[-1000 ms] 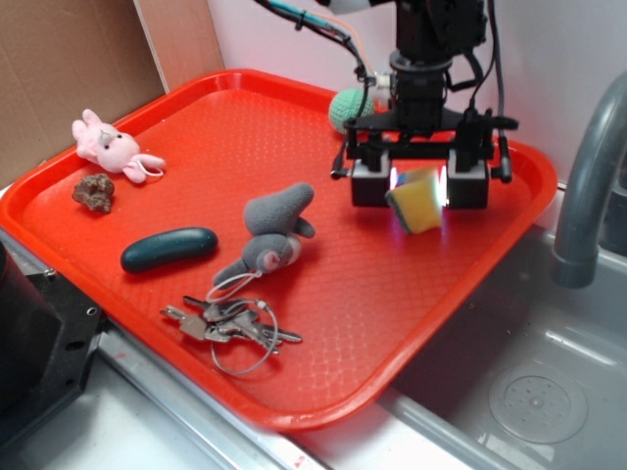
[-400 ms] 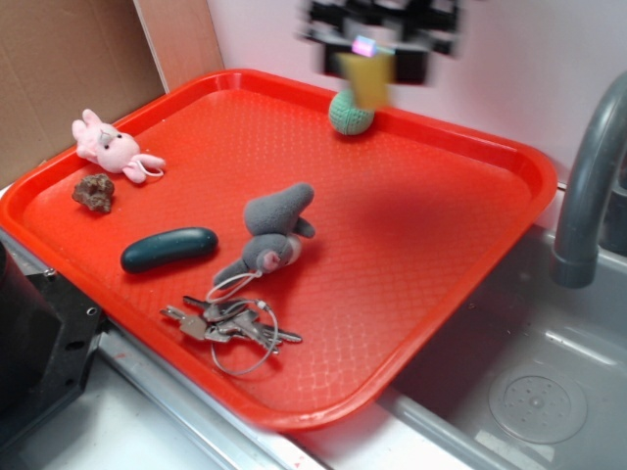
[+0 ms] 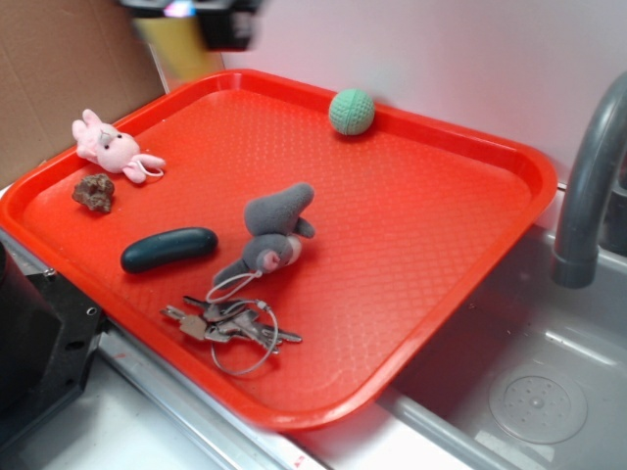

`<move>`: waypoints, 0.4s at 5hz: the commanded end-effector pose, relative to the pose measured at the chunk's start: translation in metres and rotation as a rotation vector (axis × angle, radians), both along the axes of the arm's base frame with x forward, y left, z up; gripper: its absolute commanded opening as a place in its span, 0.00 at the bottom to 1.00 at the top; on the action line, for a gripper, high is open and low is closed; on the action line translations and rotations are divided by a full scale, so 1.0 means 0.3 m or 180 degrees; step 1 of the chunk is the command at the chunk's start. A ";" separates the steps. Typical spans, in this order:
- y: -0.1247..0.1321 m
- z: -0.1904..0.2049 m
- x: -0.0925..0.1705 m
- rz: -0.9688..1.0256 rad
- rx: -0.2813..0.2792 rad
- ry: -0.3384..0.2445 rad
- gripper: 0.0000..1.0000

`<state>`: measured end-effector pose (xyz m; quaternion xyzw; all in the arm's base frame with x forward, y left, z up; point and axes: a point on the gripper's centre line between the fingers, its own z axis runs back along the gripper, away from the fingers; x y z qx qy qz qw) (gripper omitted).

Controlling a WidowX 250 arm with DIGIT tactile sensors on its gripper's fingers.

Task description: Grab the green sponge.

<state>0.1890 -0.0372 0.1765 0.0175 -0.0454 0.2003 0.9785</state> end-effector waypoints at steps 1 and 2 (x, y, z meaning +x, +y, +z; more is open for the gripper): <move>0.041 0.074 -0.099 -0.0034 -0.0001 0.0000 0.00; 0.074 0.072 -0.068 -0.0063 0.0095 0.0135 0.00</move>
